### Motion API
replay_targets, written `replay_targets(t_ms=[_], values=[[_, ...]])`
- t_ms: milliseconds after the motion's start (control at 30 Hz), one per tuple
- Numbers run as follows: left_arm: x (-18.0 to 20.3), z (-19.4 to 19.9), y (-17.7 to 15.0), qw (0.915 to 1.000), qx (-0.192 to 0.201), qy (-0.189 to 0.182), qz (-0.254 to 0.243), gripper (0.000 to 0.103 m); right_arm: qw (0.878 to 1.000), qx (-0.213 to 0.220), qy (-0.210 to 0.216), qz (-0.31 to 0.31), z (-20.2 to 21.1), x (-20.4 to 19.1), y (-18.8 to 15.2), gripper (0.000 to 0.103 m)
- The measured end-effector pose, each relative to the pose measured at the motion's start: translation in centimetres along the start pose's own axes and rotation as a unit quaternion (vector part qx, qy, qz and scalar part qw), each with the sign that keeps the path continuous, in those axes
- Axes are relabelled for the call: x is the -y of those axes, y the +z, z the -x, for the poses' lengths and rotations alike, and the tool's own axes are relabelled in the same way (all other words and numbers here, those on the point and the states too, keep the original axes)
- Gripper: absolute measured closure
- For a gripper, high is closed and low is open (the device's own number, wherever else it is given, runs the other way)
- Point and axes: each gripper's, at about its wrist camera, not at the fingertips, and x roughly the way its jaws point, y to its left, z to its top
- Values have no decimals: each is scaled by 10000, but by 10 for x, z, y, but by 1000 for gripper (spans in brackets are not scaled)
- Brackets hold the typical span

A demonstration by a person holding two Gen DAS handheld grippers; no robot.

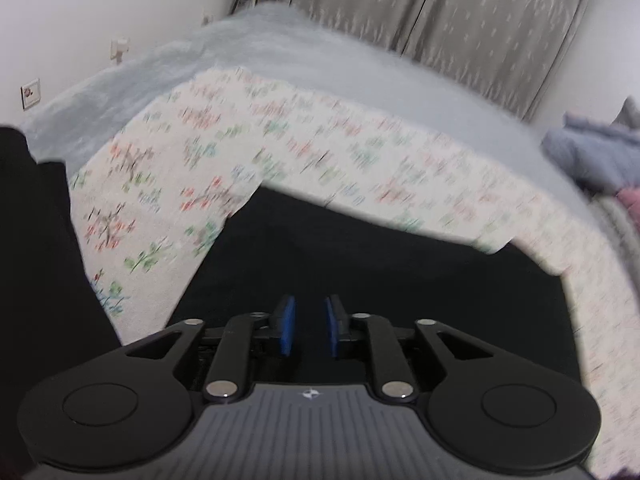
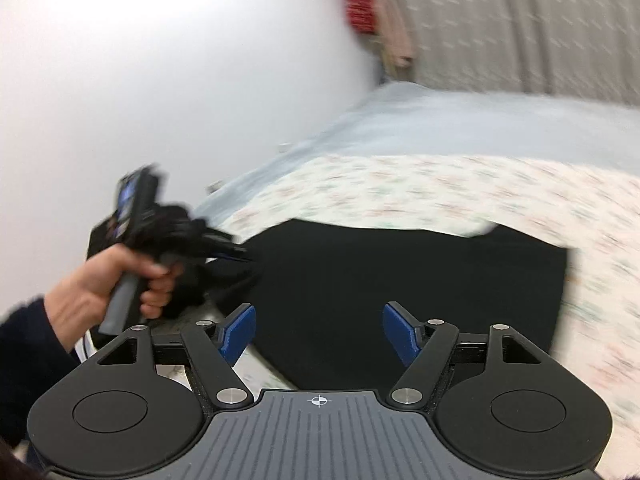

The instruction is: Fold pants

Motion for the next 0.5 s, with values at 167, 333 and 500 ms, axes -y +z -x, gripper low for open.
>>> replay_targets(t_ms=[167, 333, 500], values=[[65, 36, -12, 9977, 175, -647, -130, 73, 9957, -390, 49, -839, 54, 69, -12, 31], [145, 18, -52, 9908, -161, -1272, -437, 73, 9820, -596, -120, -1790, 21, 136, -61, 31], [193, -27, -100, 9868, -613, -1375, -591, 73, 9719, -754, -210, -2218, -5, 167, -92, 32]])
